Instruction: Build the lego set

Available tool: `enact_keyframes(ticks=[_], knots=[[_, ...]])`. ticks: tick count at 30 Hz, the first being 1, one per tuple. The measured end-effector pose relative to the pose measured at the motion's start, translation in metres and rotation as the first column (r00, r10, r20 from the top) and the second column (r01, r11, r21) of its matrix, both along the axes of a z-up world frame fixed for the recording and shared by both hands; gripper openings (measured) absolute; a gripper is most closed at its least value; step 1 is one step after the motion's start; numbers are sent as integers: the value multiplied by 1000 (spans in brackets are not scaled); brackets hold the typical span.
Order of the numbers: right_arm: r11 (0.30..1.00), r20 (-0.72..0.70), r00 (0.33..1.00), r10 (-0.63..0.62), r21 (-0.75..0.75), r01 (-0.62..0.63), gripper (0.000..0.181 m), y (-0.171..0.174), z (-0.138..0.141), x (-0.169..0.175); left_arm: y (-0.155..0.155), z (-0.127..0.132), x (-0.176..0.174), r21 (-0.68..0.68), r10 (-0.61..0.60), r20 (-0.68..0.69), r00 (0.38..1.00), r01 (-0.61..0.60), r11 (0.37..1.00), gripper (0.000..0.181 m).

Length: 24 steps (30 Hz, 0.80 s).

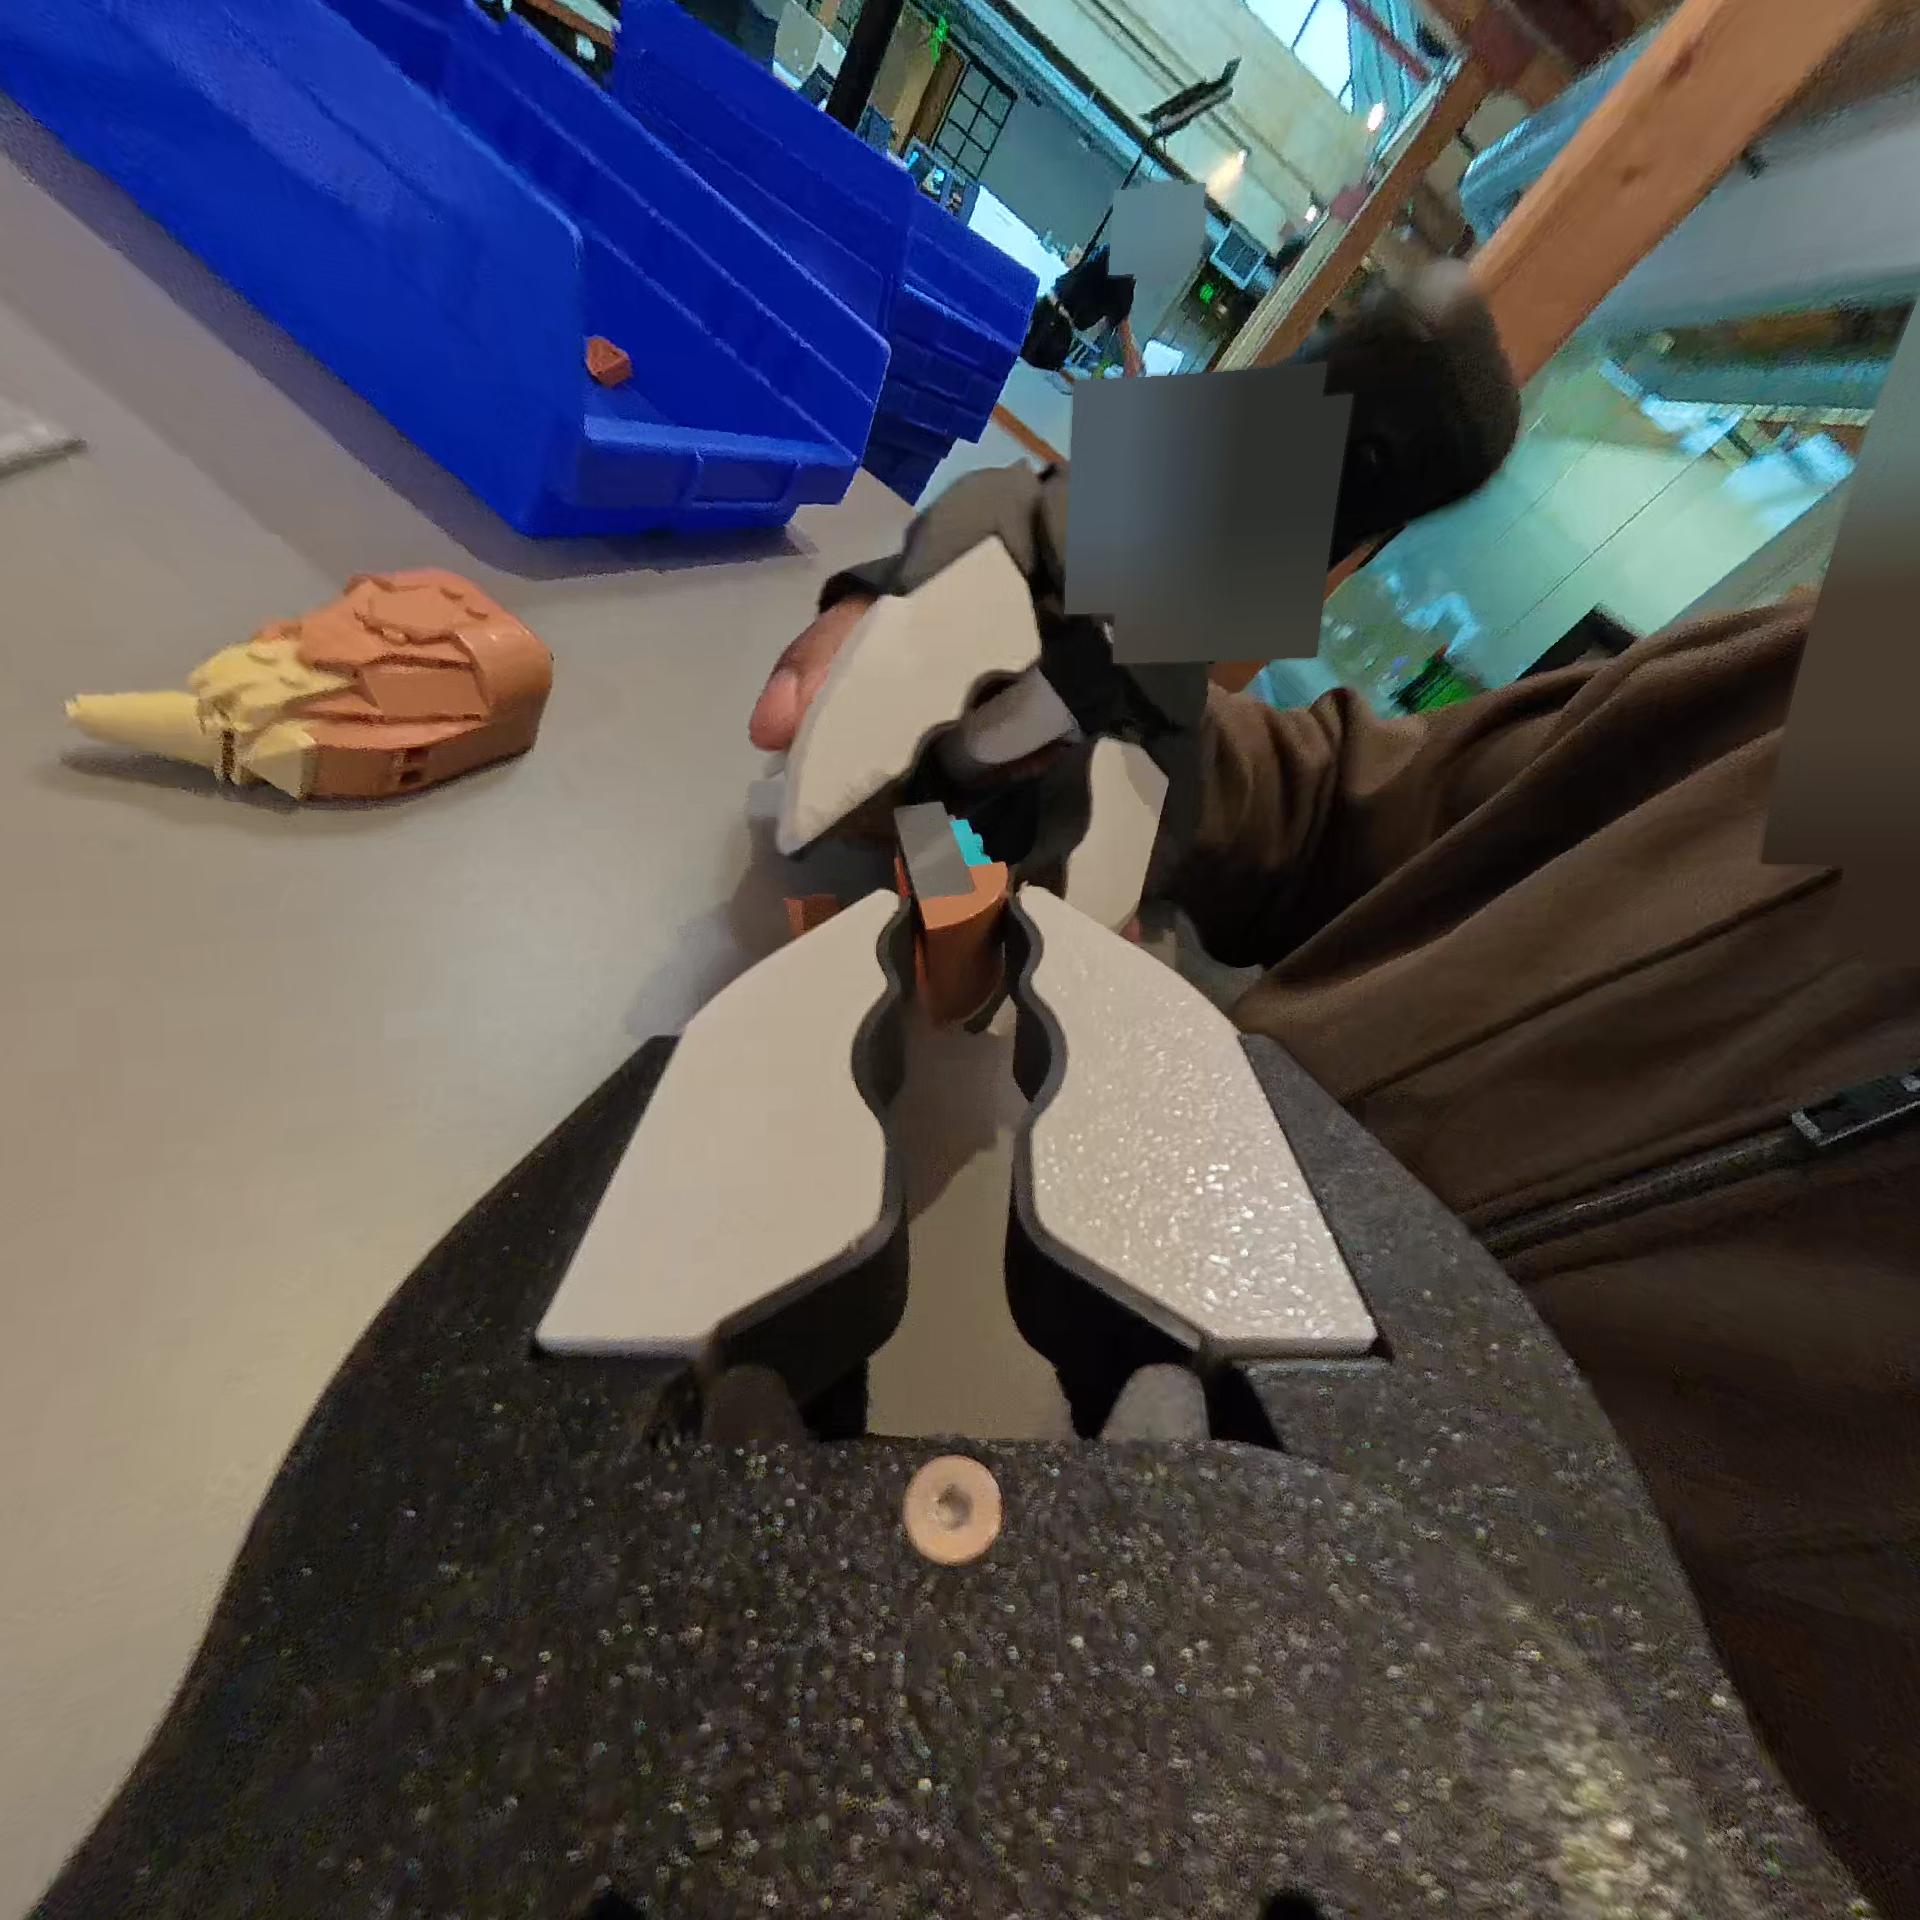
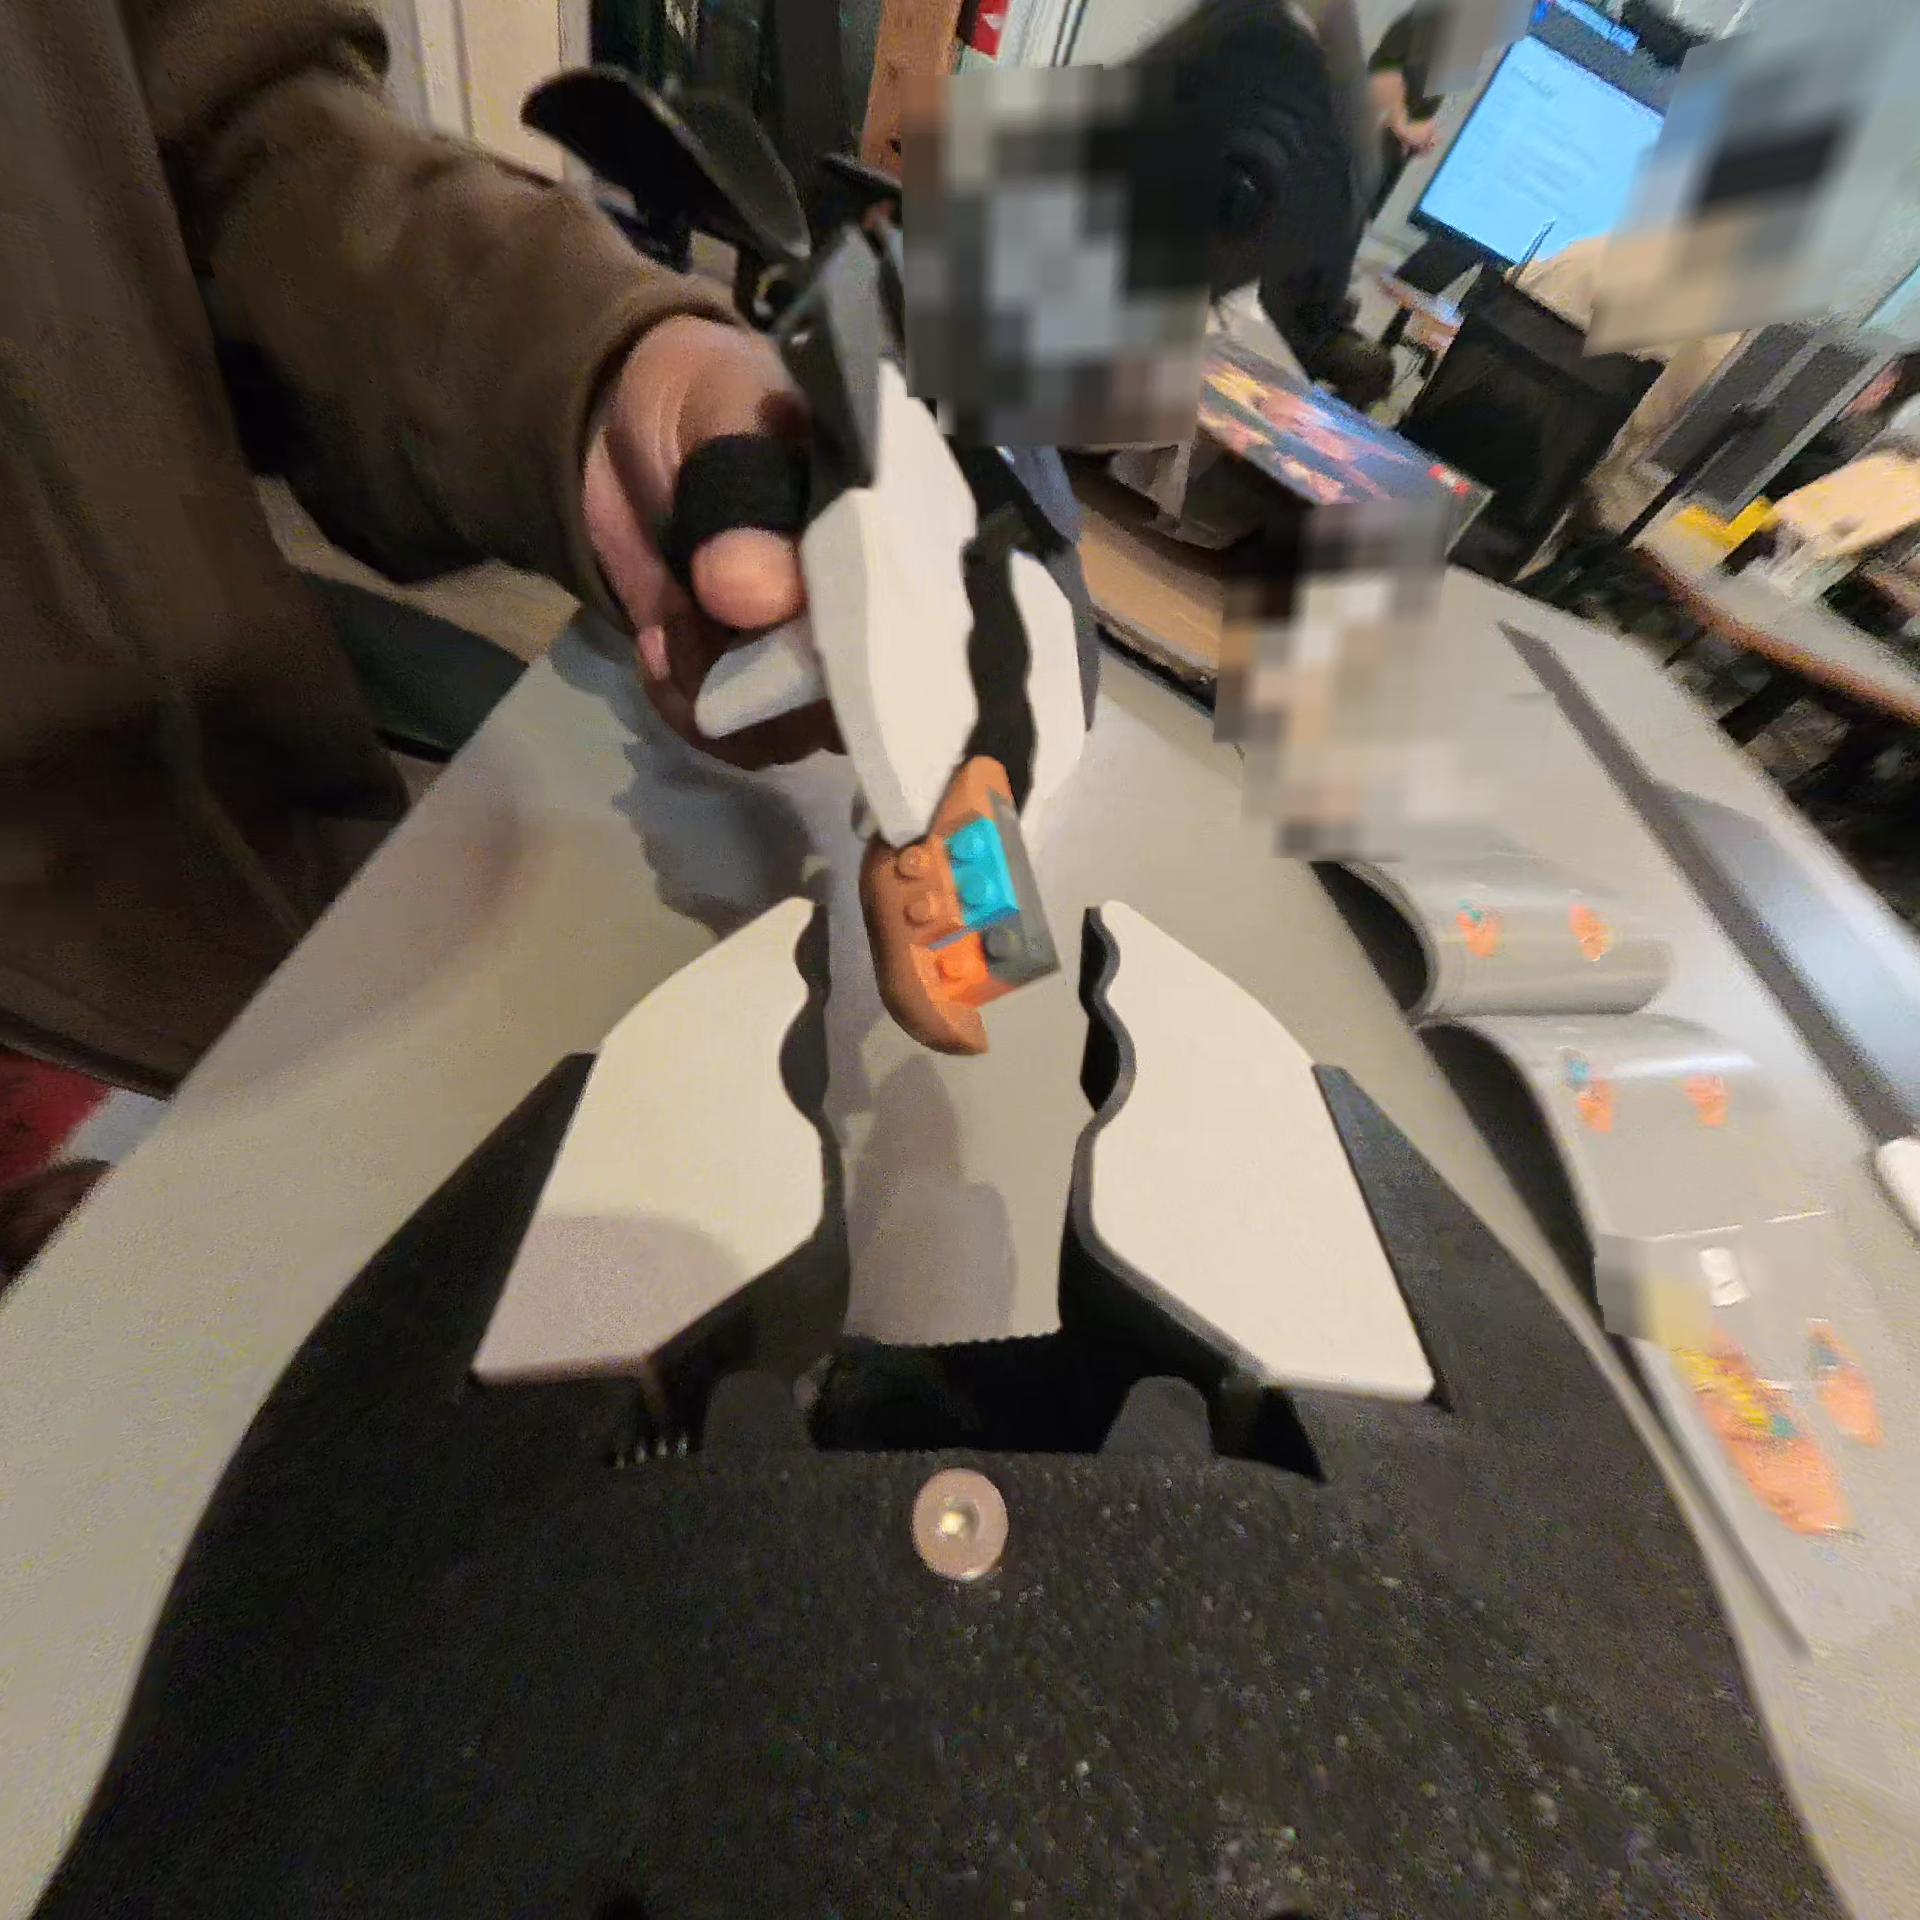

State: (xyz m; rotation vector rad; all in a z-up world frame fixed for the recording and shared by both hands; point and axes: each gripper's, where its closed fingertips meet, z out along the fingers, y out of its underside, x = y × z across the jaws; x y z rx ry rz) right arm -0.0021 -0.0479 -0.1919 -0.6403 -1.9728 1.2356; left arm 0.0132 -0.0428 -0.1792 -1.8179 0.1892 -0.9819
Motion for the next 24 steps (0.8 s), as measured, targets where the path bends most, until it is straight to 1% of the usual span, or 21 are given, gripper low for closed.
enact_keyframes(ticks=[3,5,8,10,12,17,18,24], knots=[[988,123,992,35,-153,-16,49,1,-1,1,-2,4,0,82,-5,-81,997,12,997,17],[970,167,983,72,-243,-29,48,-1,3,3,-2,5,-1,121,-12,-114,993,25,992,16],[944,217,969,121,-328,-45,42,-4,5,5,-3,5,-1,163,-25,-132,991,47,985,16],[930,221,964,147,-363,-59,32,-5,8,6,-2,4,-1,175,-32,-147,989,57,983,16],[925,211,965,154,-375,-66,24,-5,9,7,-3,5,2,189,-49,-151,987,78,979,17],[936,179,974,140,-344,-71,23,-3,9,6,-2,3,1,201,-45,-208,977,88,976,17],[937,170,975,140,-340,-75,22,-3,10,7,-2,3,0,203,-40,-216,976,85,975,19],[947,119,984,133,-308,-91,20,-3,12,7,-3,6,-4,211,-36,-184,982,75,975,19]])
